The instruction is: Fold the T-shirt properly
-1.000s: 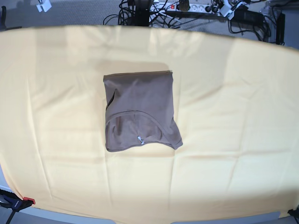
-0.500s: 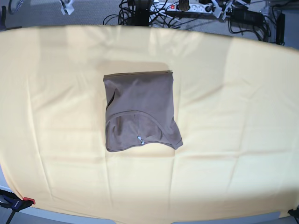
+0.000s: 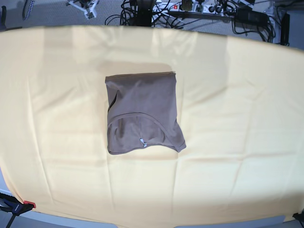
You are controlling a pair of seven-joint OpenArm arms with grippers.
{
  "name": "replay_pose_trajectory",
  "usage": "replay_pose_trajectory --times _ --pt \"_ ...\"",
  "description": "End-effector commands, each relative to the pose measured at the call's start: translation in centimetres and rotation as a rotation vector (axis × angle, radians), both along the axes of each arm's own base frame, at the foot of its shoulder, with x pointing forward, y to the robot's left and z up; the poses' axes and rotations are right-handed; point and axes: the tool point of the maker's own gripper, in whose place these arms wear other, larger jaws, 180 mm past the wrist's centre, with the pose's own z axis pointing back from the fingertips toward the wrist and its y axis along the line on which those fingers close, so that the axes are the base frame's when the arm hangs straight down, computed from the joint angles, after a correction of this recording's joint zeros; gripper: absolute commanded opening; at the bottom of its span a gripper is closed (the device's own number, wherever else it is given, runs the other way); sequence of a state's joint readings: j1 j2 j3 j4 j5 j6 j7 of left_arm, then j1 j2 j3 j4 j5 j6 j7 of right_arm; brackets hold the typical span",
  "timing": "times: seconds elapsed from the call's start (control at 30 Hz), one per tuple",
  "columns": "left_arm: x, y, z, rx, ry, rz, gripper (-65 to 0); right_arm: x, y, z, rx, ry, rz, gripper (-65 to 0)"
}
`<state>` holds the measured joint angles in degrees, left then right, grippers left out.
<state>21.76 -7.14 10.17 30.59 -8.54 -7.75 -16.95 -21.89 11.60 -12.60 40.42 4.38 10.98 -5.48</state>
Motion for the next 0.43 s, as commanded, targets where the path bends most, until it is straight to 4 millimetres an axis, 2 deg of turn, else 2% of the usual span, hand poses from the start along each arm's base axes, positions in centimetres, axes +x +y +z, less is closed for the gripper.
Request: replay_pose_trajectory --times 0.0,0.13,0.2,0.4 --pt "-0.3 -0.7 0.1 -0.014 -0.002 0.006 -65.0 -0.3 0.1 0.0 0.001 0.000 0.024 -65.0" --pt "-0.3 -2.8 0.2 -0.048 -0.001 0.021 -65.0 -0.9 1.6 -0.1 0.004 0.002 0.085 -65.0" --pt "-0.2 -4.6 0.3 -0.076 -0.002 0.033 -65.0 -1.0 2.1 -0.1 0.008 0.001 0.099 -65.0" --pt "-0.2 -4.8 0.3 -0.080 -0.001 0.035 -65.0 -0.7 3.1 0.0 0.024 -0.019 0.091 -65.0"
